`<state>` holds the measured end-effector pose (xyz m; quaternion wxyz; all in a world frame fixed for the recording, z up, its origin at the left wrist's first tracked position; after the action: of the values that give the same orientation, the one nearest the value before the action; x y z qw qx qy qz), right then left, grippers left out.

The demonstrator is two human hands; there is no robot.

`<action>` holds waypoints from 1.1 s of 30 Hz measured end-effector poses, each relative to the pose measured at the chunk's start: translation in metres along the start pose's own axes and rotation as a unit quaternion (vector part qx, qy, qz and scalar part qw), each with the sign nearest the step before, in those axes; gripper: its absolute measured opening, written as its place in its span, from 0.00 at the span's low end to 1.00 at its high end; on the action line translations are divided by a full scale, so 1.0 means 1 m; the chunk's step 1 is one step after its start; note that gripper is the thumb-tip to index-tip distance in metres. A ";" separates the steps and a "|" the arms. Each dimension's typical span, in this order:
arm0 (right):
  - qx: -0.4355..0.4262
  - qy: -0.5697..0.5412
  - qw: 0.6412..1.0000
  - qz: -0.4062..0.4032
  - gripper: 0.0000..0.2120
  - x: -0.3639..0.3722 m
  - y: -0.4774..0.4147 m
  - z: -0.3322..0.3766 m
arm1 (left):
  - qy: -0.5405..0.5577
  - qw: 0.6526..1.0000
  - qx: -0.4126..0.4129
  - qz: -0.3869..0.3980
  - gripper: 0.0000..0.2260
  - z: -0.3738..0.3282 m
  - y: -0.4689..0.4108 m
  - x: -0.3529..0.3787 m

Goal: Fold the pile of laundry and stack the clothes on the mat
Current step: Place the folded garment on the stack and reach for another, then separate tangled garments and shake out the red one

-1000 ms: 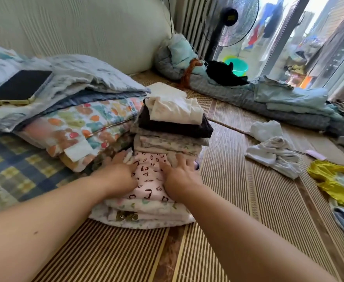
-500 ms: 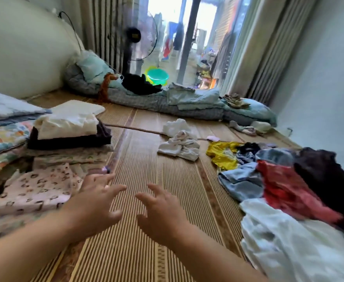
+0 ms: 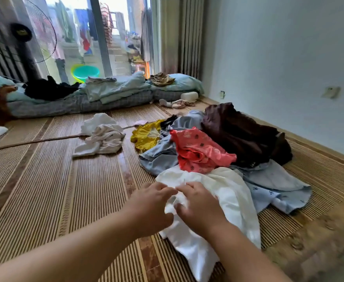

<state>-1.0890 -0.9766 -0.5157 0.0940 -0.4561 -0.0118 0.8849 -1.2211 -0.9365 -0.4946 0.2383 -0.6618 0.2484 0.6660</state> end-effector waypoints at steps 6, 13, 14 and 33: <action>0.062 0.023 0.997 -0.042 0.25 -0.017 -0.016 -0.067 | -0.040 0.999 0.021 -0.001 0.25 -0.028 -0.106 -0.006; 0.084 0.016 0.996 -0.034 0.24 0.005 -0.052 -0.092 | -0.080 0.997 -0.014 -0.007 0.31 -0.029 -0.229 0.005; 0.082 0.014 0.996 -0.036 0.25 0.006 -0.058 -0.093 | -0.083 0.996 -0.017 -0.004 0.35 -0.029 -0.242 0.011; 0.051 -0.241 0.946 -0.209 0.23 -0.028 -0.085 -0.072 | 0.152 0.984 0.096 0.016 0.09 -0.024 -0.158 -0.048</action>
<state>-1.0011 -0.9026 -0.5260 0.2942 -0.2111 -0.0834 0.9284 -1.1005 -0.8312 -0.4489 0.2490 -0.7254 0.3552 0.5344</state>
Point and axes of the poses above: each hand's wrist, its own y-axis away from the middle knuckle, its own x-axis out of the palm, z = x × y, the point moved 4 cm from there along -y, towards the middle knuckle, and after that the axes turned 9 degrees about -y, right-handed, at the moved point
